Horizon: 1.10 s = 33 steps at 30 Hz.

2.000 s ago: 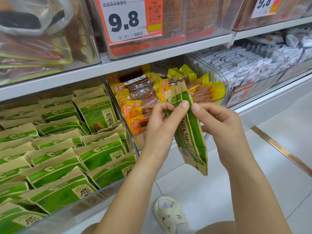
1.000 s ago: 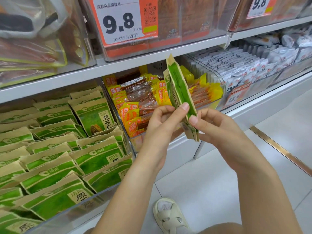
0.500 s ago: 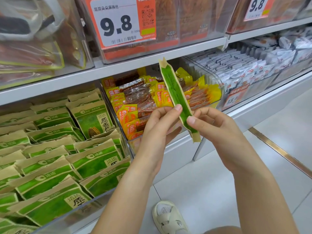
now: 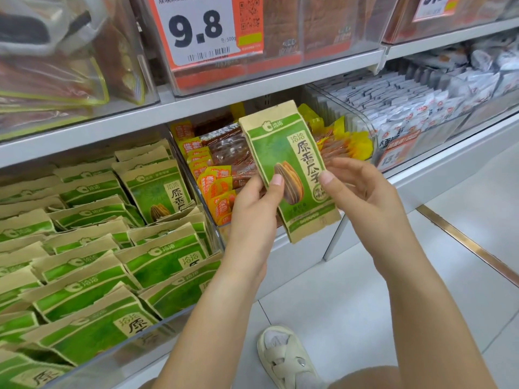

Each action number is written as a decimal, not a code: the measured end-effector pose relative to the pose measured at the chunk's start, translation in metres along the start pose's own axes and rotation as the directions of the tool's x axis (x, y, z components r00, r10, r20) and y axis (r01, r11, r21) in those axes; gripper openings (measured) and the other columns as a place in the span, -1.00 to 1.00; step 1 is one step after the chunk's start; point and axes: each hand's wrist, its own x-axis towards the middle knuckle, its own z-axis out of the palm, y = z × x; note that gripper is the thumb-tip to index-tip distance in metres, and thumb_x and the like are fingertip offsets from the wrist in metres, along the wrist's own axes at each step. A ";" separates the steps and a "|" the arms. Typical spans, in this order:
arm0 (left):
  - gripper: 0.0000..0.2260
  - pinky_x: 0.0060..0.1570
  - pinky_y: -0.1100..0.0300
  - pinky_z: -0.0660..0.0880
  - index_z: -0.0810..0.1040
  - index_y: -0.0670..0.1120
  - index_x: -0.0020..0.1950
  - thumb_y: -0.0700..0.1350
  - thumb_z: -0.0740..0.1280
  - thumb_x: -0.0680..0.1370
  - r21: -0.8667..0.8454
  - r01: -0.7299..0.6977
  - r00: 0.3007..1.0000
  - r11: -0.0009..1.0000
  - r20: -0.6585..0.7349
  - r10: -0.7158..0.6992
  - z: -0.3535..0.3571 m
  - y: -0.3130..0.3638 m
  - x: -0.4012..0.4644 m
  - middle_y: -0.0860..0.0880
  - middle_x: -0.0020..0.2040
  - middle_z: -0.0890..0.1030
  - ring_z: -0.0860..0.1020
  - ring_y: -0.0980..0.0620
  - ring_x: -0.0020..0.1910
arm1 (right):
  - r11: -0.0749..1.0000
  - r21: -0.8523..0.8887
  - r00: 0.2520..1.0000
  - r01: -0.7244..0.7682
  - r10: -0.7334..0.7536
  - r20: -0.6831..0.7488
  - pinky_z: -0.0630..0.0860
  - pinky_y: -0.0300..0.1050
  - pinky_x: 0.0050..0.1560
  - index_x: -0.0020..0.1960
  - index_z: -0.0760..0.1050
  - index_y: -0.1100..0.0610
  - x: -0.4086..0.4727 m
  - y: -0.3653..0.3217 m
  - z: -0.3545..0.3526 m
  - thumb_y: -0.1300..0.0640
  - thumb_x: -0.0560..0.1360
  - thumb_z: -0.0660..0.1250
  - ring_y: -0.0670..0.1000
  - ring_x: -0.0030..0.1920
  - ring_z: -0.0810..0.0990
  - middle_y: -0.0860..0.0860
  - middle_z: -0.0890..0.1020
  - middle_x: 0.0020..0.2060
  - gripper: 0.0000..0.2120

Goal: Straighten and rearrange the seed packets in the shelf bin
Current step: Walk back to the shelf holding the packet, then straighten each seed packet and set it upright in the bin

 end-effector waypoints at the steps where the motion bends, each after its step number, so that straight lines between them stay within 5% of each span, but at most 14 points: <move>1: -0.81 0.20 -0.09 0.54 0.58 0.01 0.19 -0.11 0.20 0.67 0.023 -0.004 1.000 1.000 0.000 0.004 0.001 -0.001 -0.001 0.05 0.10 0.69 0.63 0.04 0.12 | 1.000 0.018 1.000 -0.018 0.018 0.006 0.53 -0.27 0.00 0.24 0.51 0.08 0.000 0.000 0.001 -0.13 0.28 0.39 -0.10 0.05 0.64 -0.01 0.65 0.08 -0.42; 5: -0.74 0.31 -0.08 0.44 0.49 0.13 0.21 0.03 0.21 0.53 0.190 -0.144 0.988 0.971 -0.033 0.153 0.010 0.006 -0.014 0.13 0.17 0.63 0.56 0.08 0.20 | 0.994 0.108 0.998 0.026 -0.032 0.056 0.56 -0.23 -0.13 0.17 0.58 0.11 -0.001 -0.005 0.000 0.04 0.33 0.51 -0.06 -0.09 0.68 0.02 0.72 -0.07 -0.57; 9: -0.67 0.27 -0.06 0.46 0.45 0.05 0.30 -0.05 0.18 0.53 0.320 -0.320 0.939 0.892 -0.020 0.344 0.003 0.034 -0.032 0.07 0.20 0.59 0.53 0.07 0.22 | 0.968 0.202 0.979 0.152 -0.176 0.106 0.56 -0.24 -0.08 0.14 0.55 0.14 -0.004 -0.029 0.001 0.13 0.33 0.45 -0.05 -0.08 0.67 -0.03 0.72 -0.10 -0.61; 16: -0.78 0.14 0.00 0.51 0.54 0.06 0.15 -0.15 0.37 0.53 0.569 -0.409 0.871 0.713 0.011 0.491 -0.063 0.097 -0.056 0.11 0.06 0.63 0.58 0.10 0.10 | 0.902 0.231 0.893 0.365 -0.409 0.186 0.53 -0.29 -0.01 0.10 0.50 0.03 -0.014 -0.047 0.061 0.22 0.42 0.43 -0.12 -0.01 0.65 -0.15 0.70 -0.10 -0.71; 21: -0.67 0.09 0.19 0.51 0.45 0.27 -0.10 -0.15 0.47 0.48 0.753 -0.265 0.881 0.602 -0.064 0.468 -0.113 0.119 -0.062 0.30 -0.11 0.60 0.61 0.20 -0.01 | 0.887 0.132 0.831 0.442 -0.460 0.312 0.54 -0.12 0.06 0.08 0.52 -0.02 -0.006 -0.050 0.106 0.16 0.42 0.41 -0.04 0.04 0.64 -0.09 0.66 -0.01 -0.74; 26: -0.85 -0.06 0.33 0.43 0.56 0.12 0.11 -0.05 0.38 0.56 0.866 -0.159 0.905 0.474 -0.064 0.420 -0.142 0.120 -0.062 0.18 -0.06 0.63 0.57 0.14 -0.03 | 0.882 0.023 0.785 0.471 -0.431 0.444 0.52 -0.01 0.19 0.15 0.45 -0.18 0.002 -0.040 0.131 0.05 0.45 0.40 -0.13 0.11 0.61 -0.22 0.64 0.03 -0.68; 33: -0.79 0.13 0.03 0.53 0.59 0.02 0.19 -0.03 0.38 0.56 0.935 -0.049 0.970 0.351 -0.039 0.238 -0.164 0.111 -0.037 0.08 0.01 0.67 0.60 0.06 0.05 | 0.859 -0.217 0.788 0.464 -0.289 0.544 0.48 0.08 0.22 0.11 0.55 -0.07 0.022 -0.019 0.134 0.03 0.47 0.43 -0.18 0.14 0.56 -0.19 0.64 0.03 -0.78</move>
